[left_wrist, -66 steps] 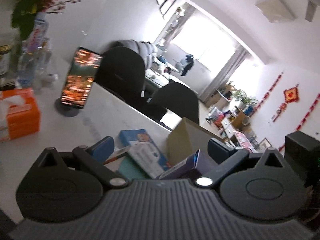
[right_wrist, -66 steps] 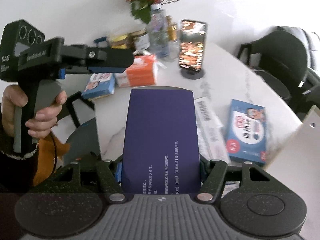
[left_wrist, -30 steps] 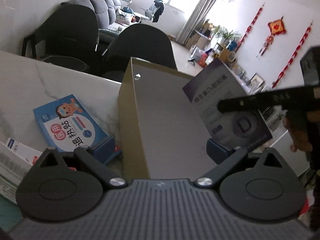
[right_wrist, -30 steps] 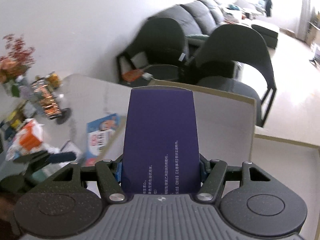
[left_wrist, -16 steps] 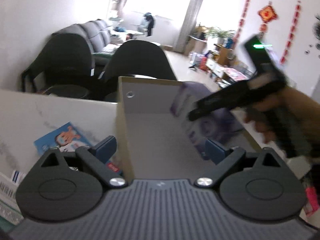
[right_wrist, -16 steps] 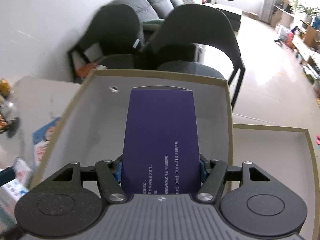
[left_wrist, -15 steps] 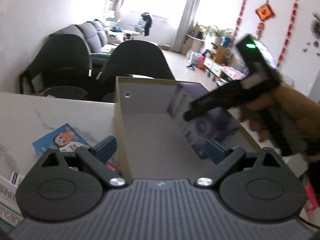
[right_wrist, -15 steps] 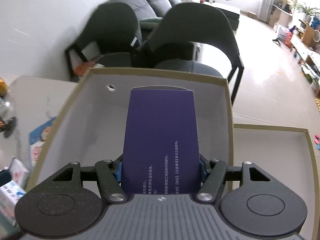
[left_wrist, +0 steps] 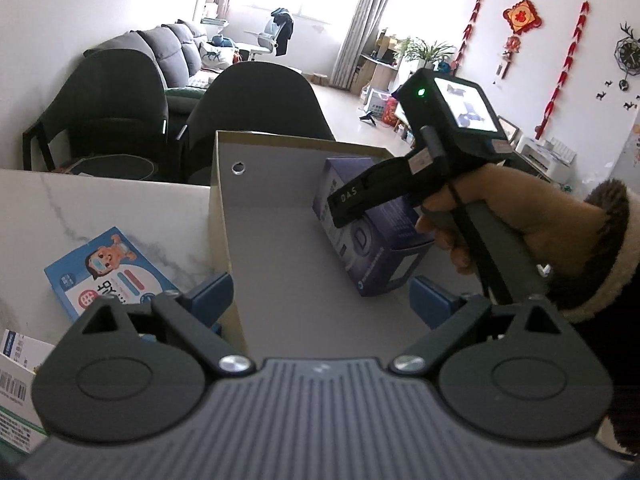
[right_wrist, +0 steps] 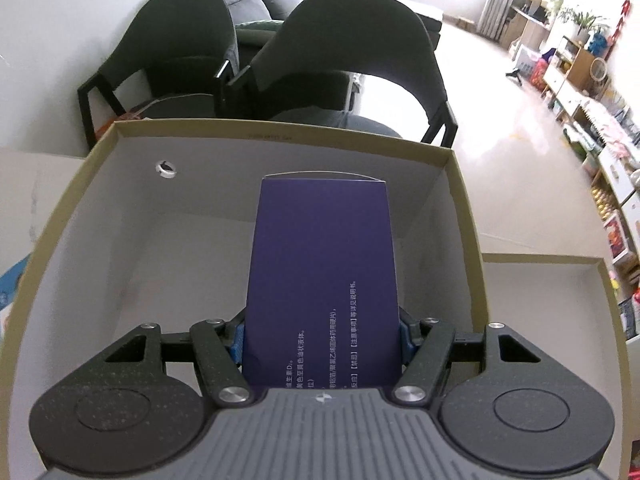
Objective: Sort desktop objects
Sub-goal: 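Carry the purple box with the right gripper over the beige cardboard box, then lower the purple box into the beige box and open the right gripper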
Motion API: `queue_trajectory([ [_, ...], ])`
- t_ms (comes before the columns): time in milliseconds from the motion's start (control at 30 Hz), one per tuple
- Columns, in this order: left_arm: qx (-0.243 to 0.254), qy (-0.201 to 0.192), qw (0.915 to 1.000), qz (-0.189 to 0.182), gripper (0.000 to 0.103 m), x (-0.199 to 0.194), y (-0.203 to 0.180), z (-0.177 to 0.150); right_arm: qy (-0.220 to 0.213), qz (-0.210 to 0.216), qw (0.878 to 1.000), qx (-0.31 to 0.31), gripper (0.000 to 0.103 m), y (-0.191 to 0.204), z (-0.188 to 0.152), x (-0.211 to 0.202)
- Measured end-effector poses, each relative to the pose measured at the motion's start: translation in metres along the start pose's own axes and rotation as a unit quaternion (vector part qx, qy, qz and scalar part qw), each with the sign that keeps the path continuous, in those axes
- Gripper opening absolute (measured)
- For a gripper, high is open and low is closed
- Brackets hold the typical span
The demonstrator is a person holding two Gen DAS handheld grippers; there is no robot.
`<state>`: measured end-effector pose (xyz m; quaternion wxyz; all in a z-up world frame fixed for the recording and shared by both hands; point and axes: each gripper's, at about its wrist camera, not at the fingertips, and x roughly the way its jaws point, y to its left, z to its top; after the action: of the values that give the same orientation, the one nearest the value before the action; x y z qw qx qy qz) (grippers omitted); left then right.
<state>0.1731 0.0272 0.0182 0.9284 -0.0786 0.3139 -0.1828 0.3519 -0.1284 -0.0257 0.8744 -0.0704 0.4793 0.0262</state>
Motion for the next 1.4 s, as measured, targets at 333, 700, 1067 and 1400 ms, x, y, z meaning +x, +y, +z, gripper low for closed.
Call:
queue_trajectory([
  [333, -0.005, 0.001, 0.9999, -0.016, 0.096, -0.001, -0.002, -0.001, -0.025, -0.06, 0.995, -0.08, 0.068, 0.008, -0.005, 0.017],
  [700, 0.014, 0.004, 0.9993, -0.035, 0.094, 0.003, -0.006, -0.001, -0.091, -0.048, 0.986, -0.131, 0.073, -0.006, 0.001, -0.015],
  [1067, 0.105, 0.041, 0.9831, -0.143, 0.079, 0.018, -0.035, -0.002, -0.098, 0.057, 0.975, -0.193, 0.055, -0.018, -0.013, -0.047],
  [1400, 0.211, 0.104, 0.9581, -0.163, 0.05, 0.056, -0.067, -0.013, -0.084, 0.062, 0.929, -0.355, 0.057, 0.003, -0.04, -0.058],
])
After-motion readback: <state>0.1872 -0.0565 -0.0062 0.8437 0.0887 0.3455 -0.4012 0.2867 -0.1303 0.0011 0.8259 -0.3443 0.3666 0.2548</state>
